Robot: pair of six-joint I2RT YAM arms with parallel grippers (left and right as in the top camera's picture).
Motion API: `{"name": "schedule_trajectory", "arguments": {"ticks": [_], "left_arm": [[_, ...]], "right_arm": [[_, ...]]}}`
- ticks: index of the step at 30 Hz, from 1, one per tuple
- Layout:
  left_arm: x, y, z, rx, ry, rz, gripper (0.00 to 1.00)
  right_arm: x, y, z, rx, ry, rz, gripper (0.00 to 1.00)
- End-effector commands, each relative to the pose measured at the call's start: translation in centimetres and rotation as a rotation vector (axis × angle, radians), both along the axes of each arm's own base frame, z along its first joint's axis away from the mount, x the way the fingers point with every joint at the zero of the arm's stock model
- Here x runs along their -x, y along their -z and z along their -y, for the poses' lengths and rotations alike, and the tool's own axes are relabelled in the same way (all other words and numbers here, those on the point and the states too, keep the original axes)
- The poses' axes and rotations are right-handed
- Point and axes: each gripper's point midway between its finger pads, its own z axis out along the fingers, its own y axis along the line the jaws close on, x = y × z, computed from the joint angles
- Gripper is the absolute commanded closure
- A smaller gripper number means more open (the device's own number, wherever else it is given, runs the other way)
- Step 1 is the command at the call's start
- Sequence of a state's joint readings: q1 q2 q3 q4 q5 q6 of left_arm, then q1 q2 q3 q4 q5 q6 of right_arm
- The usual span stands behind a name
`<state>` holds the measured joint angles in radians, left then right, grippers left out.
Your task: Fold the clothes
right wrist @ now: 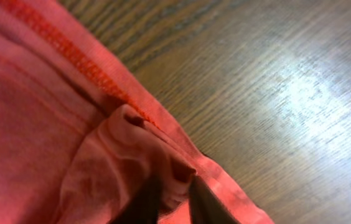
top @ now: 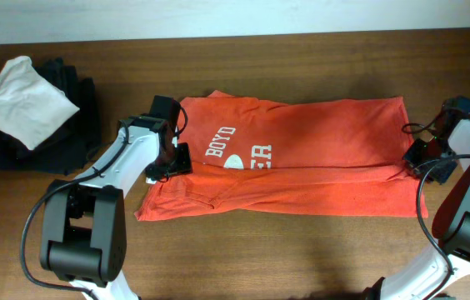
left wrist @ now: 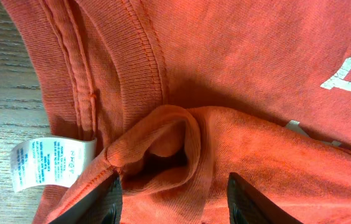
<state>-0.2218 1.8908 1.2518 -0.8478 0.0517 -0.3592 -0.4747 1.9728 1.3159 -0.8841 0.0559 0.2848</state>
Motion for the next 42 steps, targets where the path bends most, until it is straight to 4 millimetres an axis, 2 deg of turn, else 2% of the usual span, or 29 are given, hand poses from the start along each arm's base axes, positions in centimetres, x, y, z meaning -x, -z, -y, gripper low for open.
{"name": "schedule_trajectory", "arguments": {"ticks": [1,6,10,12,15,16,18,20,24,27,31,34,38,40,42], "left_arm": [[0.3,0.3,-0.2,-0.011,0.016,-0.009,0.46],[0.3,0.3,-0.2,-0.011,0.016,-0.009,0.46],[0.3,0.3,-0.2,-0.011,0.016,-0.009,0.46],[0.3,0.3,-0.2,-0.011,0.016,-0.010,0.46],[0.3,0.3,-0.2,-0.012,0.015,-0.009,0.46],[0.3,0.3,-0.2,-0.012,0.015,-0.009,0.46],[0.2,0.3,-0.3,-0.015,0.014,-0.008,0.46],[0.2,0.3,-0.3,-0.015,0.015,-0.008,0.46],[-0.1,0.2,-0.3,-0.016,0.012,0.005,0.46],[-1.6,-1.0,-0.2,-0.007,0.006,0.047,0.46],[-3.7,-2.9,0.3,0.009,0.007,0.116,0.46],[-4.8,-3.1,0.4,0.016,0.005,0.157,0.40],[-3.6,-2.2,0.6,0.021,0.009,0.100,0.40],[-2.7,-2.2,1.5,0.072,0.019,0.058,0.41],[-1.8,-2.4,3.3,0.133,0.130,0.042,0.41]], "right_arm": [[0.1,0.5,-0.3,-0.024,0.004,0.002,0.95],[-0.6,-1.0,0.1,-0.021,0.005,0.007,0.96],[-2.7,-3.4,1.2,0.010,0.005,0.067,0.96],[-3.3,-3.9,1.8,0.026,0.017,0.091,0.95],[-3.9,-3.9,2.4,0.038,0.046,0.119,0.82],[-4.0,-4.0,2.4,0.040,0.045,0.123,0.67],[-4.0,-3.9,2.4,0.039,0.044,0.123,0.59],[-3.4,-3.9,2.1,0.030,0.022,0.099,0.59],[-0.4,-3.5,0.6,-0.033,0.022,-0.023,0.60],[1.8,-3.1,-0.6,-0.079,0.021,-0.110,0.68],[3.2,-1.6,-1.4,-0.100,-0.002,-0.150,0.69],[4.5,0.1,-2.3,-0.122,-0.001,-0.173,0.69],[6.5,1.6,-3.4,-0.154,-0.005,-0.223,0.69],[7.2,1.8,-3.8,-0.164,-0.003,-0.244,0.69],[7.4,1.8,-3.9,-0.169,-0.003,-0.253,0.69]]}}
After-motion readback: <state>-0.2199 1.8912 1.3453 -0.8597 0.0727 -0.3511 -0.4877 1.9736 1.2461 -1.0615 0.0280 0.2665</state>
